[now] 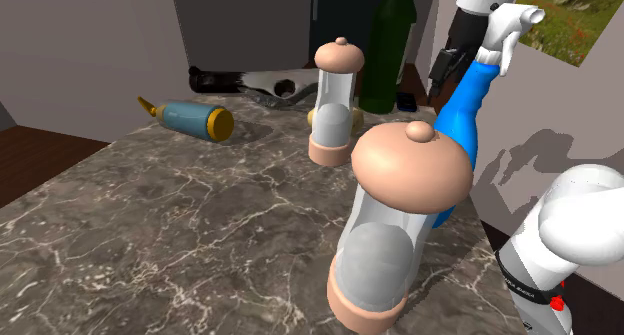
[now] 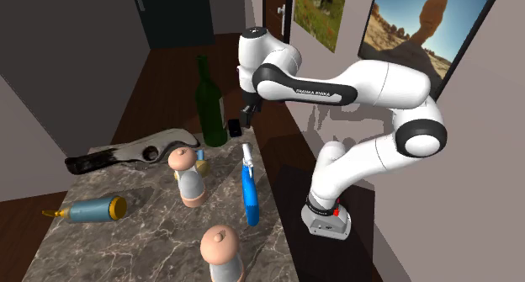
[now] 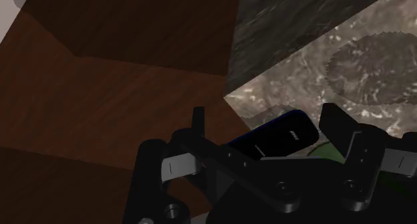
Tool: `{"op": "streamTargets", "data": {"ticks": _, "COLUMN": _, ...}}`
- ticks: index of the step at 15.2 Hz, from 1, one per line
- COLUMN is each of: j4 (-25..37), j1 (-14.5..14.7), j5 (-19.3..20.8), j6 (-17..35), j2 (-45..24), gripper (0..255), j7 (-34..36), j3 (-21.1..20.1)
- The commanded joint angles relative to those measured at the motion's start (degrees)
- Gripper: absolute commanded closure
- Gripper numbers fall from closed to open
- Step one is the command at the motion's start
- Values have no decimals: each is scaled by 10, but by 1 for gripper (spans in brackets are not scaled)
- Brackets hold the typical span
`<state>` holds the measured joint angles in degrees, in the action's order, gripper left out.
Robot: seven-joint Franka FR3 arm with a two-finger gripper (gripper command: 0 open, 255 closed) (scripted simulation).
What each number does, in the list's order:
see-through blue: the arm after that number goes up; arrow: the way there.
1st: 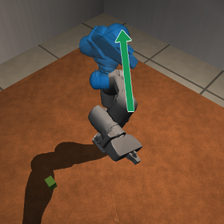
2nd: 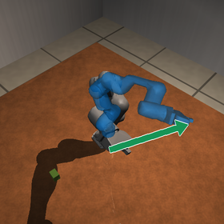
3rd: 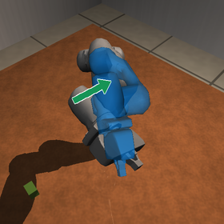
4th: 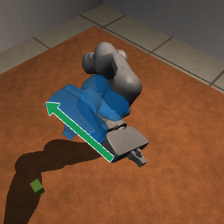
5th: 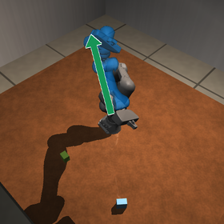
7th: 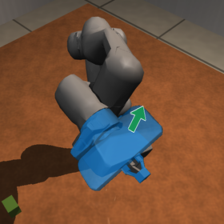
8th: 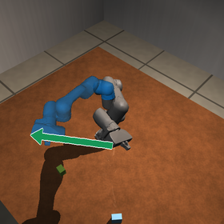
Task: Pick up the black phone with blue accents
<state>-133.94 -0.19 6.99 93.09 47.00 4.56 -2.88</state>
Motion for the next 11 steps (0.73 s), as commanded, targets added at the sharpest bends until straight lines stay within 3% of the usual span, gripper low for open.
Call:
{"op": "streamTargets", "data": {"ticks": 1, "j4": 0, "j1": 0, "j5": 0, "j6": 0, "j2": 0, "gripper": 0, "j7": 0, "j3": 0}}
{"op": "streamTargets", "data": {"ticks": 7, "j4": 104, "j1": -127, "j5": -87, "j6": 18, "j2": -162, "gripper": 0, "j7": 386, "j3": -76}}
{"op": "streamTargets", "data": {"ticks": 11, "j4": 85, "j1": -134, "j5": -93, "j6": 42, "j2": -169, "gripper": 0, "j7": 413, "j3": -80}}
